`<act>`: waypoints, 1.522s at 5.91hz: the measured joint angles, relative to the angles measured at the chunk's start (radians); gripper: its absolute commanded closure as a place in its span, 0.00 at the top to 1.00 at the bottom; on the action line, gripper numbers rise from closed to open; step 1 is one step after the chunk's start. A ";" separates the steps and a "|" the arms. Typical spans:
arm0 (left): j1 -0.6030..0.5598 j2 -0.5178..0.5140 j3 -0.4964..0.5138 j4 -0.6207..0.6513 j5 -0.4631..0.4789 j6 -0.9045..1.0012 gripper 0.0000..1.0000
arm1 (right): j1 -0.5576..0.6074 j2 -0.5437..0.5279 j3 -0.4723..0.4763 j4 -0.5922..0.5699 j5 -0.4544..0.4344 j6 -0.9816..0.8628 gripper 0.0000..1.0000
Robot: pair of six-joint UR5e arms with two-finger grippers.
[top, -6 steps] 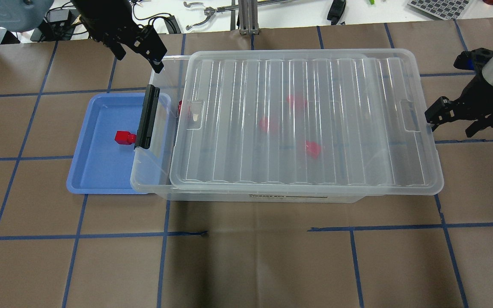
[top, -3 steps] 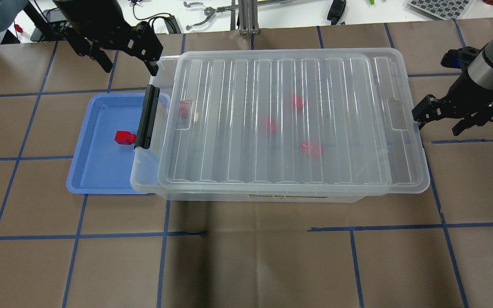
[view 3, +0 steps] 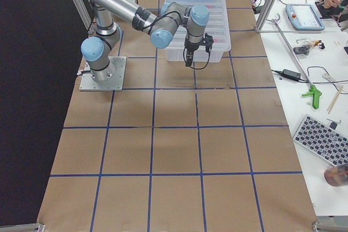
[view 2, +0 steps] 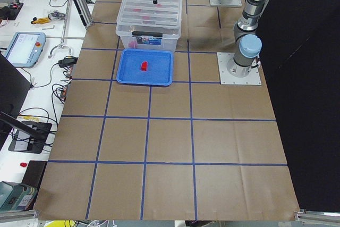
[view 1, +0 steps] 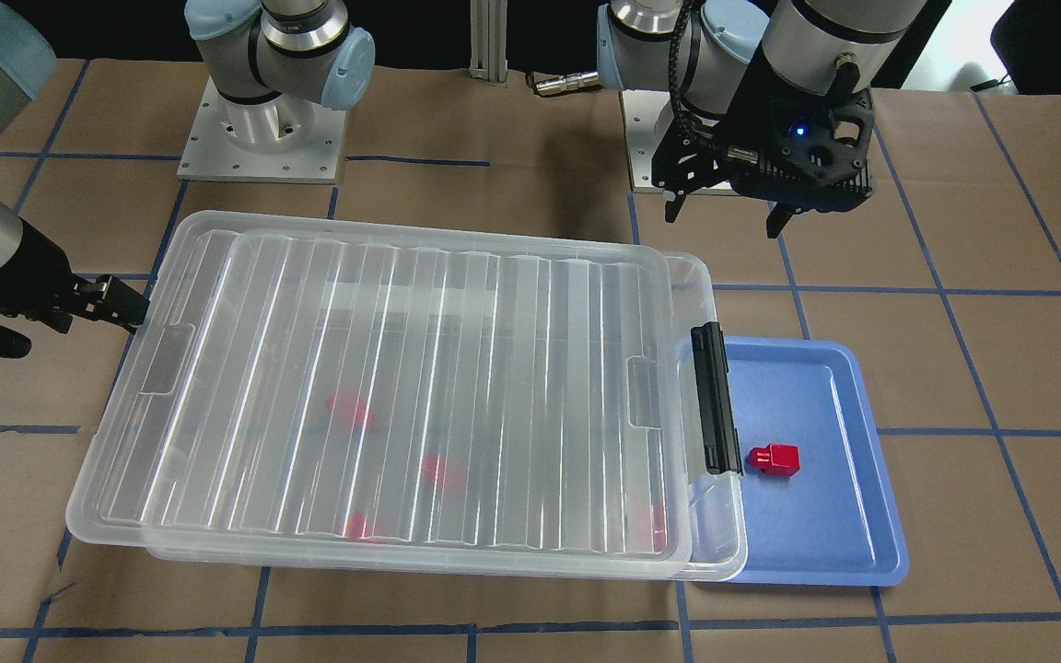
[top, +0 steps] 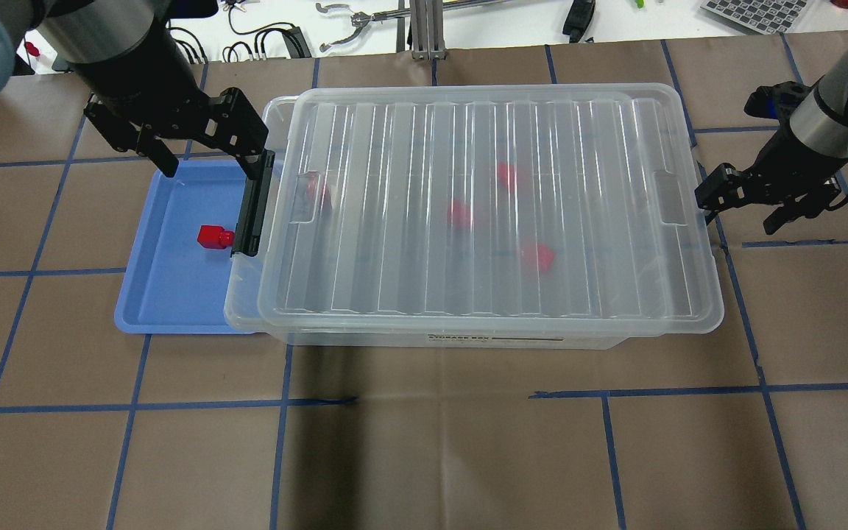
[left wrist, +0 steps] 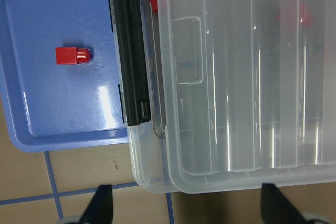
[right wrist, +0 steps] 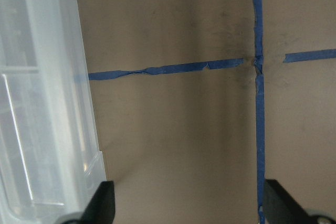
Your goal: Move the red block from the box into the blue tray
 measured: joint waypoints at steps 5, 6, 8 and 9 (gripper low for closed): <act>0.004 0.000 -0.006 0.018 0.000 0.004 0.98 | 0.021 -0.001 -0.002 -0.001 0.036 -0.001 1.00; 0.003 -0.003 -0.005 0.021 0.000 0.004 0.98 | 0.021 -0.015 -0.021 -0.001 0.031 0.000 1.00; -0.007 -0.010 -0.010 0.041 0.000 0.005 0.98 | 0.043 -0.083 -0.104 0.046 0.021 0.003 1.00; -0.007 -0.016 -0.007 0.045 0.000 0.005 0.98 | 0.101 -0.099 -0.168 0.104 0.020 0.042 1.00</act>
